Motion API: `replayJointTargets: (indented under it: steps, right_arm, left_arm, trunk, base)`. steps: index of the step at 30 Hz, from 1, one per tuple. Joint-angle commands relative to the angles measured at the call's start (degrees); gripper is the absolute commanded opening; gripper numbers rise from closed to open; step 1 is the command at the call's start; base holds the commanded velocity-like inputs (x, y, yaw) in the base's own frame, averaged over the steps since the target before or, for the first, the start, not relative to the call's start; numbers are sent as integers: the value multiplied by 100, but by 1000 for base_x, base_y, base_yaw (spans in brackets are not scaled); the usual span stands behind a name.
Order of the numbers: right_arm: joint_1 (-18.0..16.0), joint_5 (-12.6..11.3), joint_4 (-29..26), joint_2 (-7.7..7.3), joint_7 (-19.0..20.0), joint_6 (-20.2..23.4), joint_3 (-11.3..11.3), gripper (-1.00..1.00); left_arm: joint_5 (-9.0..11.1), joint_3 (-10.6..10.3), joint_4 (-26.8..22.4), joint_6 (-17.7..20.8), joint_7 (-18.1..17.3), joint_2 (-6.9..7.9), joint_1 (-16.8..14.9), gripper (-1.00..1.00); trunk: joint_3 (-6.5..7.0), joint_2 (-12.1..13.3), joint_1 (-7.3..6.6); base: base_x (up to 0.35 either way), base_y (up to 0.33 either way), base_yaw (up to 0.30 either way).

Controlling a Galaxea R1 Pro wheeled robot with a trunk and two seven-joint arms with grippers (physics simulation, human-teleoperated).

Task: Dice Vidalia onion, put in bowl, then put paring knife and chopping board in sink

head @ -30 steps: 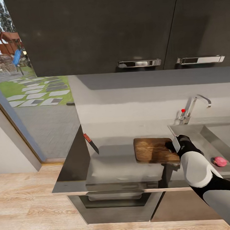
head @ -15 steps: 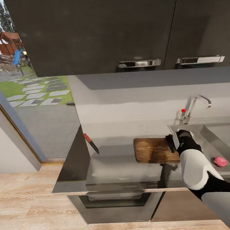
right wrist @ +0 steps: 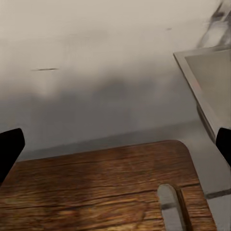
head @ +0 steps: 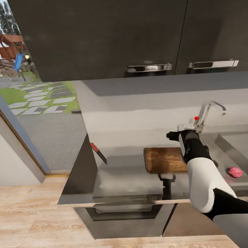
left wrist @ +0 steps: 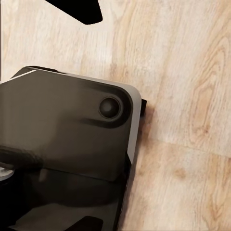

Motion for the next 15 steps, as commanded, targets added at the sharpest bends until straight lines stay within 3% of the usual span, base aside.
replayJointTargets:
  steps: [1, 8, 15]
  right_arm:
    - [-3, 54, -13, 16, 62, 15, -19, 100]
    - [109, 55, -20, 52, 254, -42, 10, 100]
    - [525, 82, -38, 59, 609, -677, 23, 100]
  left_arm:
    - [25, 5, -7, -6, 0, -2, 1, 100]
    - [25, 12, 22, -4, 3, -2, 1, 100]
    - [25, 13, 63, -4, 4, -2, 1, 100]
  trunk:
    - [-11, -12, 1]
    - [-11, -12, 1]
    - [-11, -12, 1]
  base:
    - [-238, 0, 0]
    - [-292, 0, 0]
    - [-316, 0, 0]
